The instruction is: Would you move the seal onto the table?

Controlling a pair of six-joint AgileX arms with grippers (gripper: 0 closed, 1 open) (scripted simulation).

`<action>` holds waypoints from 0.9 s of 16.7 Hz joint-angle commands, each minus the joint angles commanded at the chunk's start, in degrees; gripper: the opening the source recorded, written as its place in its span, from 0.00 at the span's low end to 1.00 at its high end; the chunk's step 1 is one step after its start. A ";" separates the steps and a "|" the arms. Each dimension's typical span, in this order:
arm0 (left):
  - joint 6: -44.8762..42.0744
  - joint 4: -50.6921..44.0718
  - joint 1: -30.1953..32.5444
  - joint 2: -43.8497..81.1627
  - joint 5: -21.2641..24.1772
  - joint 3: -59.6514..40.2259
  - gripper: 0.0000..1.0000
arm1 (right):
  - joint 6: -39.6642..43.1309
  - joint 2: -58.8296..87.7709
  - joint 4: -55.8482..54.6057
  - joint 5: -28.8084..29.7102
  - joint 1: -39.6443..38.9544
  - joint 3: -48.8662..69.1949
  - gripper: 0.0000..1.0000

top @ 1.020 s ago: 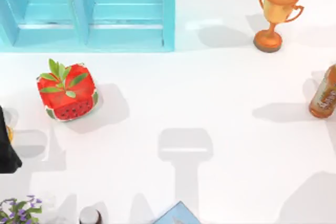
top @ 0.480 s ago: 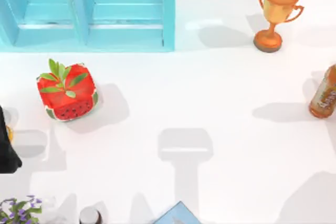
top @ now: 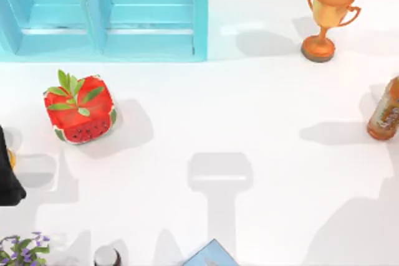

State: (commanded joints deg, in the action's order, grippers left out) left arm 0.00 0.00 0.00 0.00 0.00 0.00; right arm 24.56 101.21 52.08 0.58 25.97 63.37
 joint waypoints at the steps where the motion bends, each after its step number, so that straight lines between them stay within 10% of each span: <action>1: 0.00 0.00 0.00 0.00 0.00 0.00 1.00 | -2.42 0.27 2.19 0.30 -1.48 1.74 0.00; 15: 0.00 0.00 0.00 0.00 0.00 0.00 1.00 | -24.75 -13.00 29.72 -0.43 -25.65 17.00 0.00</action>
State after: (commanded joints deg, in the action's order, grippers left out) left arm 0.00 0.00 0.00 0.00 0.00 0.00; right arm -0.19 88.21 81.80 0.16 0.33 80.37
